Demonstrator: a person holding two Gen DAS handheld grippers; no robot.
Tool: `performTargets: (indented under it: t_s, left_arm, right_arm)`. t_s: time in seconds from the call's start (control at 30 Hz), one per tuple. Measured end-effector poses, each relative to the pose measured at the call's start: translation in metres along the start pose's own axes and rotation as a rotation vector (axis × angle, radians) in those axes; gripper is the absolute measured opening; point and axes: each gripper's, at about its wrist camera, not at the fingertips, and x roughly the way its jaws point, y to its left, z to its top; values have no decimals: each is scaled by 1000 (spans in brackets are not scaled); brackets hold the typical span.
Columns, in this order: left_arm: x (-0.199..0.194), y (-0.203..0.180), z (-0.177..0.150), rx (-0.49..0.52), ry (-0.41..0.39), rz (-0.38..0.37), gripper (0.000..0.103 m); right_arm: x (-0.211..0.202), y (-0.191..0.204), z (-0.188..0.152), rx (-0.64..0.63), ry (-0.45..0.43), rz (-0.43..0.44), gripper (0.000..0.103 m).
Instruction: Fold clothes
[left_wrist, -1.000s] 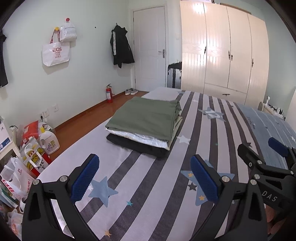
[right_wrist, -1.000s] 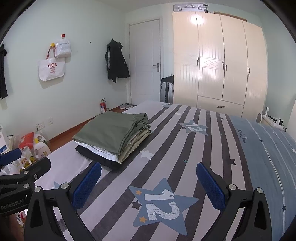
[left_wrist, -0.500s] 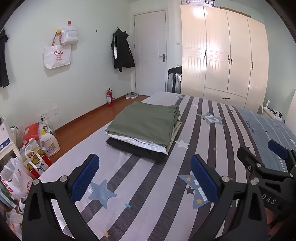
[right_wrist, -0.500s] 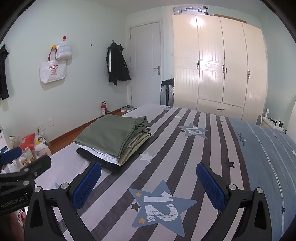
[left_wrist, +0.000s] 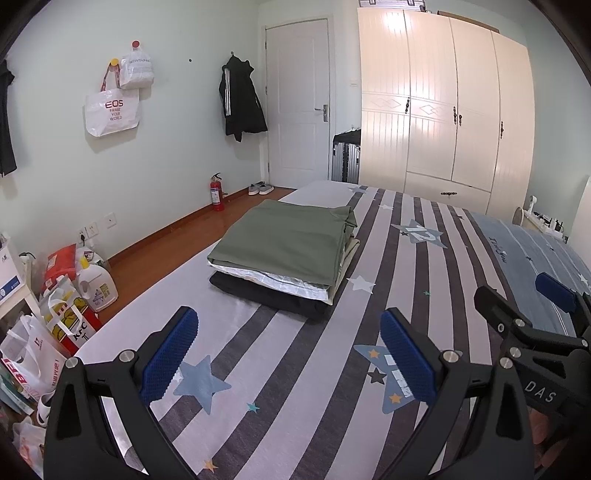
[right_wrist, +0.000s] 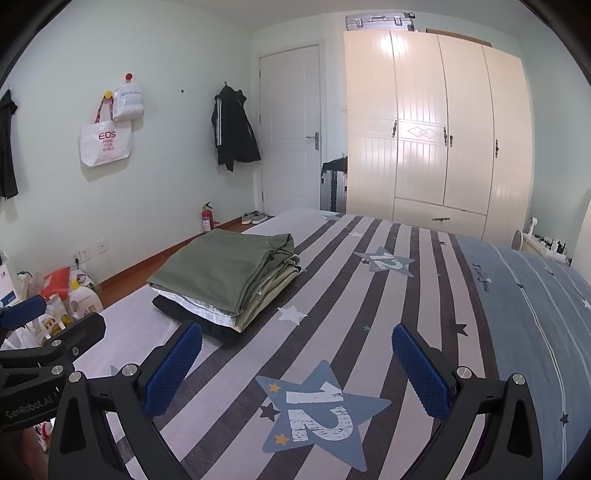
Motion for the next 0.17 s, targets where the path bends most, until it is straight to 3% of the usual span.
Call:
performTargets:
  t_s: [0.17]
  left_arm:
    - [-2, -2, 0, 6, -10, 4, 98]
  right_arm:
    - [-2, 0, 1, 1, -3, 3, 102]
